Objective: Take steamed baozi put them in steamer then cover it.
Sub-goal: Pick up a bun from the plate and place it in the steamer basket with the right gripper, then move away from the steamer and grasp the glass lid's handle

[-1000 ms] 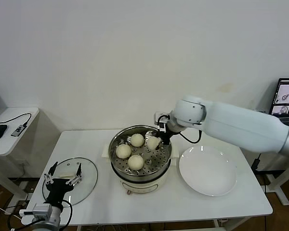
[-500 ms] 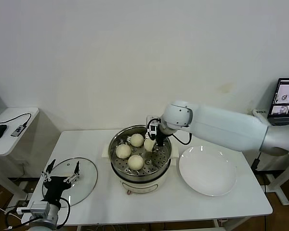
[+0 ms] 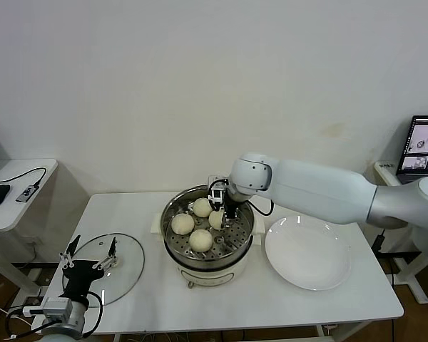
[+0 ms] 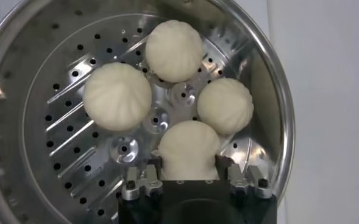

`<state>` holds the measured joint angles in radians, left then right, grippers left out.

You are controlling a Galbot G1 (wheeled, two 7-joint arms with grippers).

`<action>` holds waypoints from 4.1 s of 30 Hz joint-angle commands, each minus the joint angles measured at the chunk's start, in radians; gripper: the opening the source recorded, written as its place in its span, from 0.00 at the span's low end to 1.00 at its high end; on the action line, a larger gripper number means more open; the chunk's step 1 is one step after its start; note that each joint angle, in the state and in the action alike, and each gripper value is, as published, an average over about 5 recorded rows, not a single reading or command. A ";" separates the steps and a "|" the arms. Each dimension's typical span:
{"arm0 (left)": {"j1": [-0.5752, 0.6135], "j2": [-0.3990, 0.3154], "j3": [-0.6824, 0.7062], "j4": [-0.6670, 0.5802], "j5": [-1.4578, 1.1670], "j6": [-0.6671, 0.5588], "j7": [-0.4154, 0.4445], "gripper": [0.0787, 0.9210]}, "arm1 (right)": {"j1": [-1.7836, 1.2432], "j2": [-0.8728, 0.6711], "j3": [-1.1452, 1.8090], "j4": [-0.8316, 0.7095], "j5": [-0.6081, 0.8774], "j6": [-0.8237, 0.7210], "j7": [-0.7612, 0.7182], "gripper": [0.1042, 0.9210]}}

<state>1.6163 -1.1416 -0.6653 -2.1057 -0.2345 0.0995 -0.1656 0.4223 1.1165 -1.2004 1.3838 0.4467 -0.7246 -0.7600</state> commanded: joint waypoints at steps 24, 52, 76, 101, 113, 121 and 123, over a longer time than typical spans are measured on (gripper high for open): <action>-0.033 -0.017 0.007 0.033 -0.014 -0.041 0.007 0.88 | -0.874 -0.594 0.921 0.557 -0.001 0.388 0.635 0.88; 0.077 0.037 -0.125 0.192 1.076 -0.163 0.011 0.88 | -1.922 0.210 2.128 0.563 -0.283 0.804 0.558 0.88; -0.064 0.095 -0.045 0.512 1.446 -0.225 0.028 0.88 | -1.914 0.266 2.177 0.499 -0.271 0.798 0.652 0.88; -0.282 0.101 0.027 0.635 1.472 -0.227 0.029 0.88 | -1.948 0.296 2.156 0.489 -0.278 0.816 0.669 0.88; -0.369 0.086 0.065 0.704 1.471 -0.228 0.023 0.88 | -1.964 0.310 2.140 0.479 -0.289 0.833 0.667 0.88; -0.399 0.079 0.075 0.751 1.435 -0.228 0.012 0.88 | -1.974 0.315 2.128 0.482 -0.309 0.837 0.662 0.88; -0.402 0.076 0.075 0.760 1.421 -0.228 0.009 0.88 | -1.975 0.316 2.125 0.481 -0.312 0.838 0.660 0.88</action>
<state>1.2537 -1.0622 -0.5991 -1.3950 1.2174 -0.1289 -0.1498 -1.5479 1.4294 0.9308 1.8644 0.1463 0.1093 -0.0986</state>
